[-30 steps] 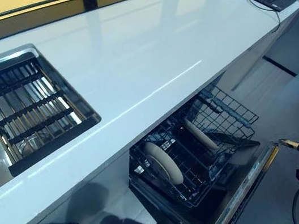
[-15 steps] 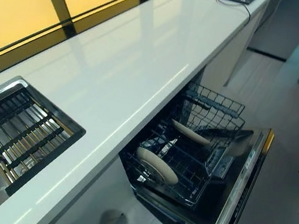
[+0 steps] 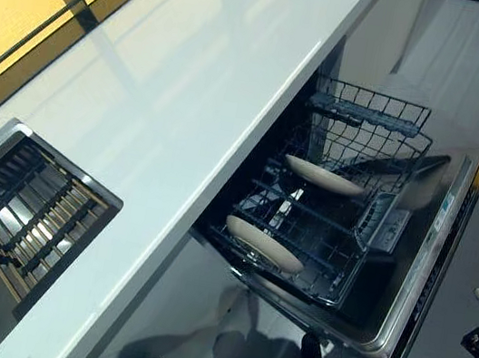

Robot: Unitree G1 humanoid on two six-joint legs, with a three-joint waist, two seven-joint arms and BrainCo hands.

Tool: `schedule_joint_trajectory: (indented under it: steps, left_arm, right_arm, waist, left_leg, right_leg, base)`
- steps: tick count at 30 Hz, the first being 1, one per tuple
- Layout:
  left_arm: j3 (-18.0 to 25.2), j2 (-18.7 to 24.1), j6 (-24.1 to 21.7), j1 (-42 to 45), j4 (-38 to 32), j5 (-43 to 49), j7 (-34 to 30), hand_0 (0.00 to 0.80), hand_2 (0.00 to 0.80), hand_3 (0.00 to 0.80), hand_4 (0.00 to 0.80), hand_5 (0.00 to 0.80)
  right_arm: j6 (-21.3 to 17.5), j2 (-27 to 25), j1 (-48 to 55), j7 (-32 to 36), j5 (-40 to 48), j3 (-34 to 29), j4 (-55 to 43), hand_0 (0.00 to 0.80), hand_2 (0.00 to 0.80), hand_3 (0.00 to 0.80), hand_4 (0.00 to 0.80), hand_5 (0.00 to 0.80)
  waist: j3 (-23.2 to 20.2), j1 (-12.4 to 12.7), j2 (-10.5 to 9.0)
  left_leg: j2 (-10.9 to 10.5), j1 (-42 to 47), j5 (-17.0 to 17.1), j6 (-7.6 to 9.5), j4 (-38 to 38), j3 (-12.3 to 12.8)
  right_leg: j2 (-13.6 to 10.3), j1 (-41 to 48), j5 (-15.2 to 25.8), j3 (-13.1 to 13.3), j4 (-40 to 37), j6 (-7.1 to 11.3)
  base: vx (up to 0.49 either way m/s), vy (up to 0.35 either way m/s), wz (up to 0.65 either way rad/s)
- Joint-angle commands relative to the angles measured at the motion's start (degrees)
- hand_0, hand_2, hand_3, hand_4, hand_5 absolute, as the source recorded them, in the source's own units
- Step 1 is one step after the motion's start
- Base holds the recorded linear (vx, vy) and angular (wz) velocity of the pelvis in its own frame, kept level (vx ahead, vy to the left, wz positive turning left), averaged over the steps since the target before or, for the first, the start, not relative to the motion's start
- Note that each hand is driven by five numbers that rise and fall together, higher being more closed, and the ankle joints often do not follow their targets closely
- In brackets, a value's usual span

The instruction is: Take plates into dishwasher

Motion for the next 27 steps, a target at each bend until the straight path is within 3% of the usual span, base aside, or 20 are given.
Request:
schedule_joint_trajectory:
  steps: [1,12,19,27]
  left_arm:
    - [-0.7,1.3,-0.8,-3.9,3.2,-1.6,0.8,0.000,0.000,0.000,0.000,0.000]
    - [-1.5,1.4,-1.2,-5.0,3.0,-1.2,0.2,0.000,0.000,0.000,0.000,0.000]
    - [-1.4,1.2,-0.3,-5.9,2.6,-0.5,-0.2,0.000,0.000,0.000,0.000,0.000]
    - [-1.2,1.5,0.5,-6.7,2.6,0.6,-0.9,0.000,0.000,0.000,0.000,0.000]
  right_arm:
    - [-3.7,-1.3,-4.1,4.5,2.0,0.2,2.1,0.000,0.000,0.000,0.000,0.000]
    - [0.1,2.0,-6.1,16.1,-1.1,4.9,7.4,0.000,0.000,0.000,0.000,0.000]
    - [4.5,4.1,-7.9,23.5,-7.0,10.0,8.3,0.000,0.000,0.000,0.000,0.000]
    - [6.5,6.4,-10.7,29.0,-11.0,16.0,6.1,0.000,0.000,0.000,0.000,0.000]
  waist:
    - [2.1,-0.7,-0.35]
    - [2.5,0.0,1.02]
    - [2.6,0.9,0.82]
    - [2.9,2.2,0.33]
  left_leg:
    - [1.3,-0.7,0.8,-2.82,0.3,-2.1]
    - [1.5,-1.9,1.9,-3.17,0.3,-2.6]
    - [2.1,-2.7,2.9,-3.53,0.3,-3.0]
    - [2.6,-3.7,4.0,-3.86,0.3,-4.0]
  right_leg:
    - [-4.1,0.0,-8.6,0.0,9.9,2.22]
    - [-4.2,-1.2,-8.2,-0.9,10.2,2.20]
    - [-3.9,-1.2,-8.1,-1.8,10.2,1.94]
    - [-3.4,-1.5,-8.1,-2.6,10.8,1.62]
  base:
    - [-0.044,0.008,-0.05]
    - [-0.041,-0.009,-0.02]
    - [-0.013,-0.013,-0.01]
    - [-0.006,-0.010,0.00]
